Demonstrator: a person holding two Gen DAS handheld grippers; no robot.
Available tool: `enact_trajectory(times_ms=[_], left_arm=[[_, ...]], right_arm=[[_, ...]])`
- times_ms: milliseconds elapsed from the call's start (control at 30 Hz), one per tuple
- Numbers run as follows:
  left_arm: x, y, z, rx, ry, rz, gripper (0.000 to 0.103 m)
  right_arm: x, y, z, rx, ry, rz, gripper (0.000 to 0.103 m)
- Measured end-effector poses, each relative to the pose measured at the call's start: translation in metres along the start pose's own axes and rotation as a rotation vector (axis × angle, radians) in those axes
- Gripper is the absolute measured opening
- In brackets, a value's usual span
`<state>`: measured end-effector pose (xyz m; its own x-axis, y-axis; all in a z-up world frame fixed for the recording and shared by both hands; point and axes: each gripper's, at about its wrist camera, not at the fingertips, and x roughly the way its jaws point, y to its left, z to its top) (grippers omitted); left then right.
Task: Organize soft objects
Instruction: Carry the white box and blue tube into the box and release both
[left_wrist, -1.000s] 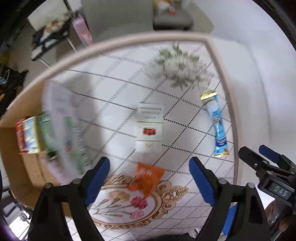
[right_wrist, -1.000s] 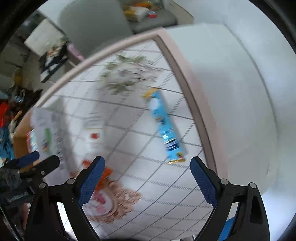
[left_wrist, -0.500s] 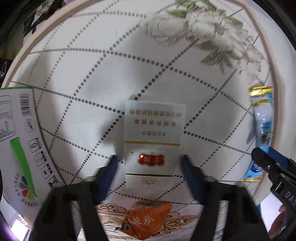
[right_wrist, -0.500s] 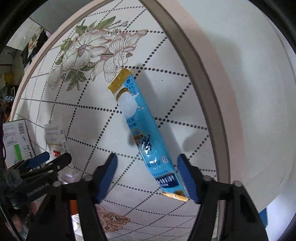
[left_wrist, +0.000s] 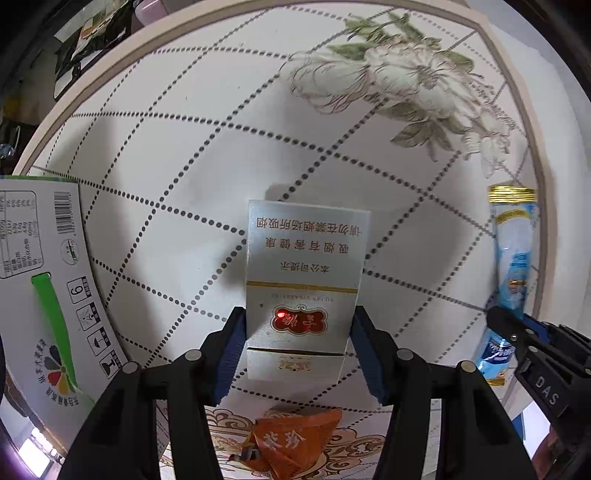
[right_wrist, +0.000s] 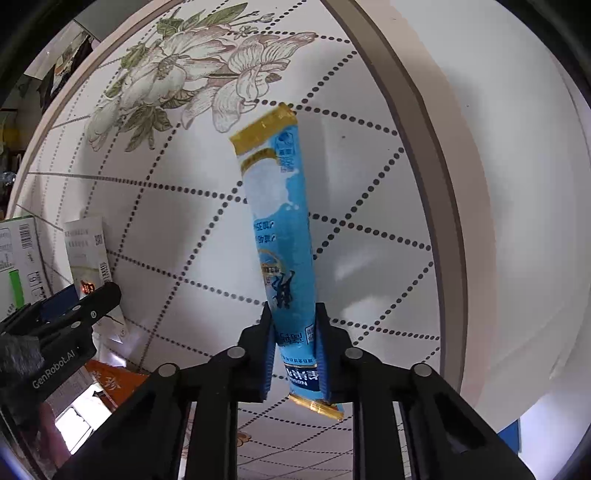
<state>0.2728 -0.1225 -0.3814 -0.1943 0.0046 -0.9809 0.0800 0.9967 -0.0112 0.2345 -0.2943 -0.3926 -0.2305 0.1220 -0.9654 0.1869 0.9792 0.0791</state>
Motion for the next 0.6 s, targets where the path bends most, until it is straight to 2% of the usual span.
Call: enact_trajectory(times_ms=[200, 300, 533, 600], left_arm=[[-0.032, -0.012, -0.005, 0.024, -0.058, -0.042, 0.054], [-0.054, -0.008, -0.016, 0.025, -0.089, -0.078, 0.054], [-0.128, 0.011, -0.052, 0.039, -0.211, -0.18, 0.054], [-0.152, 0.022, -0.066, 0.031, -0.25, -0.204, 0.054]], right_arm=[[-0.019, 0.001, -0.009, 0.002, -0.026, 0.035, 0.017], [-0.034, 0.005, -0.019, 0.002, -0.046, 0.079, 0.016], [-0.101, 0.039, -0.057, -0.063, -0.139, 0.188, 0.016], [-0.124, 0.039, -0.052, -0.087, -0.158, 0.217, 0.016]])
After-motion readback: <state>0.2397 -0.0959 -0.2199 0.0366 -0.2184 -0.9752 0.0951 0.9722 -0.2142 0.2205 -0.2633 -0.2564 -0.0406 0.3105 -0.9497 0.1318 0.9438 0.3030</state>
